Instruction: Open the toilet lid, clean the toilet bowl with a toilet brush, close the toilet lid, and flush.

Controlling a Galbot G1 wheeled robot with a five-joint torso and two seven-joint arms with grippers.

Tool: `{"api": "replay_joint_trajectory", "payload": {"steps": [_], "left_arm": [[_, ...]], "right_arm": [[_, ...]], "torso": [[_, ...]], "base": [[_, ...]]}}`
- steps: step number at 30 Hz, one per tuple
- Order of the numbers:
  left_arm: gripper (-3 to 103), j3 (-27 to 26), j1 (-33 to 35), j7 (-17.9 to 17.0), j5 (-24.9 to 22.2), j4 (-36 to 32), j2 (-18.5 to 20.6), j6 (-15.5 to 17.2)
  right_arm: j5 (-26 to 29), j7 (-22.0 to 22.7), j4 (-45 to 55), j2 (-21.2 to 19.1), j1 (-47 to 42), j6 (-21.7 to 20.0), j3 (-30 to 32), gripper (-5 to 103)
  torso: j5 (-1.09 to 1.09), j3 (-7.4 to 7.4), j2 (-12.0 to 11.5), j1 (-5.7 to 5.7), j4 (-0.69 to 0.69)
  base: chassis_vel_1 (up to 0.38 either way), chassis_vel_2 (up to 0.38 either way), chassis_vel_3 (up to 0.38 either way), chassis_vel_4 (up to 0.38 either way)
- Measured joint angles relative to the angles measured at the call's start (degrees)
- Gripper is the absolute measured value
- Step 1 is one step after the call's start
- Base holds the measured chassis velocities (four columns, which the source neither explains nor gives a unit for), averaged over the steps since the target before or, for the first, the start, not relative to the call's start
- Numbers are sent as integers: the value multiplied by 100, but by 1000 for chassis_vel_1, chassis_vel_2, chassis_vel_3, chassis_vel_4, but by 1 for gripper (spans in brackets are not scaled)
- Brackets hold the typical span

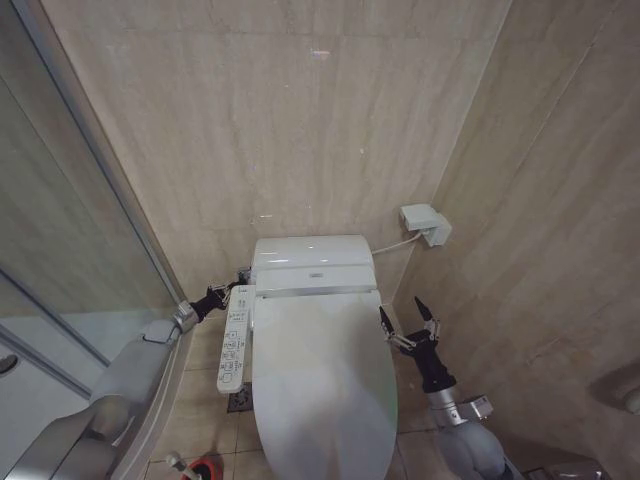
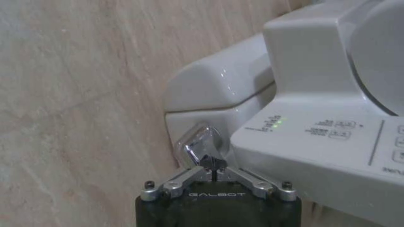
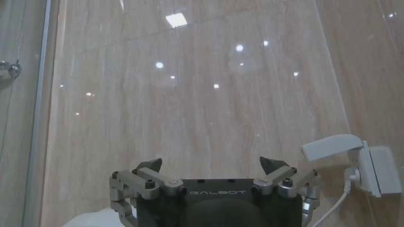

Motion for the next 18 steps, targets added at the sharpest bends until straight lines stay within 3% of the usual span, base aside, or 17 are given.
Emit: {"api": "replay_joint_trajectory", "payload": {"steps": [18], "left_arm": [[0, 112, 17, -135, -17, 102, -39, 32]], "right_arm": [[13, -1, 32, -47, -27, 14, 17, 100]], "torso": [[0, 0, -1, 1, -2]], "base": [[0, 0, 0, 0]]}}
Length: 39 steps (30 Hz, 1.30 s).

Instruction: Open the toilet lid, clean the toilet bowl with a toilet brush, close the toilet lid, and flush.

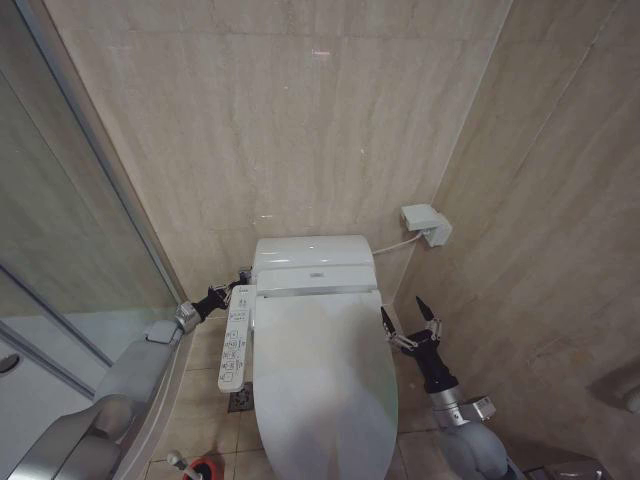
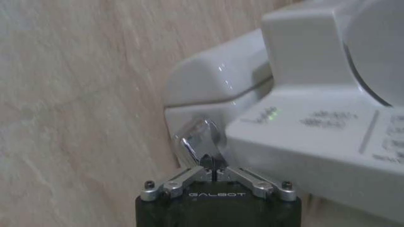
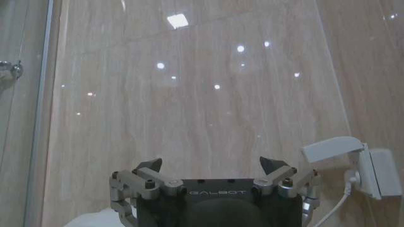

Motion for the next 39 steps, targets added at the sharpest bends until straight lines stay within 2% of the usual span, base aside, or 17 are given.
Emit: {"api": "replay_joint_trajectory", "payload": {"steps": [39], "left_arm": [[0, 48, -199, -99, -104, 191, -124, 124]], "right_arm": [[2, 4, -28, -6, 21, 3, 19, 100]], "torso": [[0, 0, 0, -1, 2]], "base": [[0, 0, 0, 0]]}}
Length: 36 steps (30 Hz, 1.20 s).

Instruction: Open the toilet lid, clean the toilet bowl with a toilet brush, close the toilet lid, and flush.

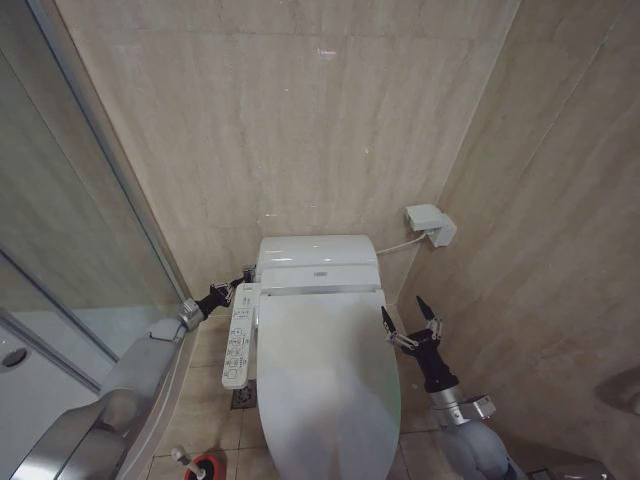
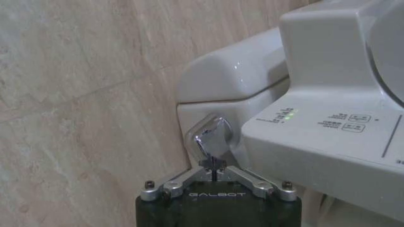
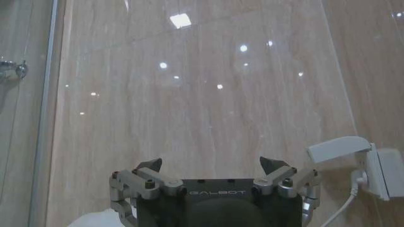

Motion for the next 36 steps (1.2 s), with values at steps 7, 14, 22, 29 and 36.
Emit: {"api": "replay_joint_trajectory", "payload": {"steps": [7, 14, 22, 29, 36], "left_arm": [[0, -8, -90, -3, 26, 140, -53, 19], [0, -1, -77, -19, 24, 115, -70, 24], [0, 20, -69, -22, 12, 100, -32, 24], [0, 34, -38, -34, -3, 101, -22, 23], [0, 32, -39, -39, -6, 95, -40, 22]], "right_arm": [[-1, 1, -63, 24, 59, -1, -4, 100], [4, 12, -74, -1, 55, -3, 59, 100], [16, 24, -41, -52, 67, -14, 76, 100], [22, 26, -20, -38, 42, -18, 87, 100], [21, 26, -20, -42, 42, -18, 92, 100]], "torso": [[0, 0, 0, -1, 0], [1, 0, 0, 0, 0], [-1, 0, 0, 1, -4], [1, -1, 0, 1, -4], [1, -1, 0, 0, -1]], "base": [[0, 0, 0, 0], [0, 0, 0, 0], [0, 0, 0, 0], [0, 0, 0, 0], [0, 0, 0, 0]]}}
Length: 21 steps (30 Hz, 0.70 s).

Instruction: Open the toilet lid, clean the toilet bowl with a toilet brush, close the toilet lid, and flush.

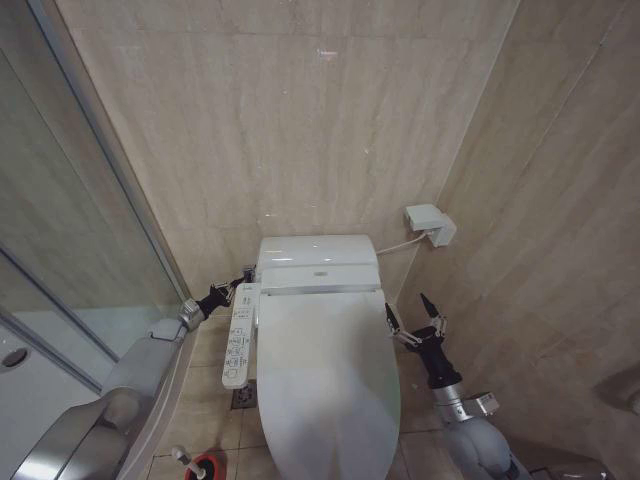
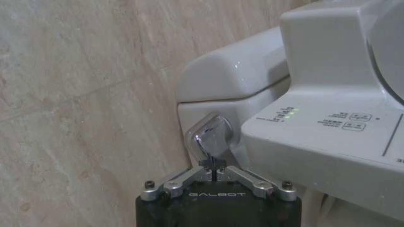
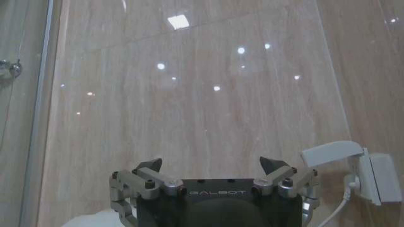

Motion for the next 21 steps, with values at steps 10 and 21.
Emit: {"api": "replay_joint_trajectory", "payload": {"steps": [10, 21], "left_arm": [[0, -6, 271, -60, -352, -766, 195, -7], [0, -373, 1586, -1815, -632, -3215, 1027, -11]], "right_arm": [[2, -4, -41, -4, -11, 14, 9, 100], [-2, -7, -165, 55, 45, 20, -15, 100]], "torso": [[-4, 0, -1, 2, -14], [-4, 0, -1, 1, -1]], "base": [[0, 0, 0, 0], [-25, -8, -1, -11]]}}
